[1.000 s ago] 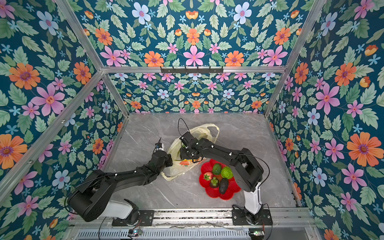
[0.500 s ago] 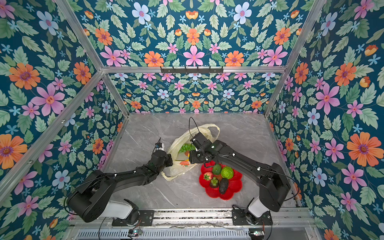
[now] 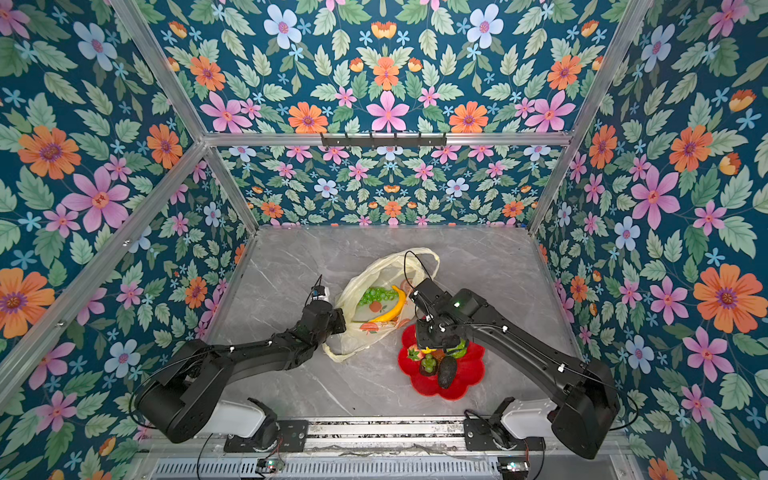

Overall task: Take the fake fruits out of the plastic bag
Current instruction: 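Carry the yellow lemon out of the bag over the red plate, then lower the lemon into the red plate and open the right gripper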

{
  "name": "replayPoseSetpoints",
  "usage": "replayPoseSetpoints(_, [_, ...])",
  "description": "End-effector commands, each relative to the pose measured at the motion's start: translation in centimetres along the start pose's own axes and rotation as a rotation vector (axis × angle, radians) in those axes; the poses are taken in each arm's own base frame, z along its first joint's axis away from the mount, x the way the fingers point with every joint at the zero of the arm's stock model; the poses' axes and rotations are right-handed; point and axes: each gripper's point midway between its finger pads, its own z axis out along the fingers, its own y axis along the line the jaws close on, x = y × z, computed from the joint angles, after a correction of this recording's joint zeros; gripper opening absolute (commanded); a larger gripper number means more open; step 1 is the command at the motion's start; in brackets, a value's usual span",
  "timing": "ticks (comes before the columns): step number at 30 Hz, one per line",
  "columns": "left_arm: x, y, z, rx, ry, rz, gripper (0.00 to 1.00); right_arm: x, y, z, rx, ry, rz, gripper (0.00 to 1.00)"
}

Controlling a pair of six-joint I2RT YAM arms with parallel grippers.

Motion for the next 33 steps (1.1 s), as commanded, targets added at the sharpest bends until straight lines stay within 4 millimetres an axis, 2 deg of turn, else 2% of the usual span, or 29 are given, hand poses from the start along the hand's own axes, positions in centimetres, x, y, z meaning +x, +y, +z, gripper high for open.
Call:
replayPoseSetpoints(1, [-0.2, -0.1, -0.1, 0.008, -0.004, -0.003, 0.00, 2.5, -2.8, -0.3, 0.097, 0.087, 0.070, 0.54])
replayPoseSetpoints(9, [0.0, 0.0, 0.0, 0.014, 0.006, -0.012, 0.00, 5.5, -5.9, -0.1, 0.185, 0.203, 0.177, 0.53])
replayPoseSetpoints(15, [-0.1, 0.3, 0.0, 0.014, 0.005, -0.018, 0.00, 6.5, -7.6, 0.4, 0.219, 0.228, 0.241, 0.52])
replayPoseSetpoints(33, [-0.3, 0.4, -0.3, 0.012, -0.005, -0.023, 0.00, 7.7, -9.4, 2.4, 0.285, 0.329, 0.248, 0.53])
